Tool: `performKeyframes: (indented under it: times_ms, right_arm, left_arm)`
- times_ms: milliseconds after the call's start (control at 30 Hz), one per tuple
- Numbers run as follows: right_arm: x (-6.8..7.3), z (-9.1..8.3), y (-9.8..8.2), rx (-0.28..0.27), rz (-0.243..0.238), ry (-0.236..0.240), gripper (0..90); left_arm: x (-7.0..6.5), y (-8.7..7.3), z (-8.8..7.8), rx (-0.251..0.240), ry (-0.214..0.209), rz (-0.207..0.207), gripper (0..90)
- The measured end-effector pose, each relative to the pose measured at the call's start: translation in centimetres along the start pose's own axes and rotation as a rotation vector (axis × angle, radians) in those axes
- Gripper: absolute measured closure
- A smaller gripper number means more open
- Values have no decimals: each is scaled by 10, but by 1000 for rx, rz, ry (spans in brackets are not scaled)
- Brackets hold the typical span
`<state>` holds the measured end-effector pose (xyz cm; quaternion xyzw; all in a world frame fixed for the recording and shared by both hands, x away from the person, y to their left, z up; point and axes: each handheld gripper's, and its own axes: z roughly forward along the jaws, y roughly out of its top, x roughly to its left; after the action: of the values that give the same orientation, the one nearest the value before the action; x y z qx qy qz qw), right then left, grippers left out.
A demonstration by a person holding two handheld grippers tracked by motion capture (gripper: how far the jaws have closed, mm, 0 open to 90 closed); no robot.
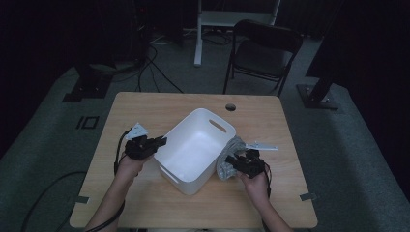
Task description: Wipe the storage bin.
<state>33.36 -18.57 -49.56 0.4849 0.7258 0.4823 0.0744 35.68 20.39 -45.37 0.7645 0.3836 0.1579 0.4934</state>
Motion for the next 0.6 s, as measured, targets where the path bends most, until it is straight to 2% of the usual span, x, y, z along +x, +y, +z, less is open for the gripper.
performKeyframes:
  times_ms: [167, 267, 367, 467, 500, 600]
  right_arm:
    - [-3, 6, -3, 17, 14, -8, 730]
    - [-6, 11, -6, 43, 28, -7, 730]
    - [-7, 16, -10, 66, 22, -20, 730]
    - [-11, 26, -16, 112, 19, -40, 730]
    - [-13, 29, -18, 119, 36, -33, 731]
    - [-14, 26, -16, 115, 44, -24, 731]
  left_arm:
    - [0, 0, 0, -2, 3, -4, 840]
    - [0, 0, 0, -1, 6, -3, 841]
    - [-1, 0, 0, -2, 9, -5, 840]
    - [-1, 0, 1, -4, 14, -11, 840]
    - [-1, 0, 1, -4, 14, -11, 840]
    - [0, 0, 2, -7, 15, -12, 839]
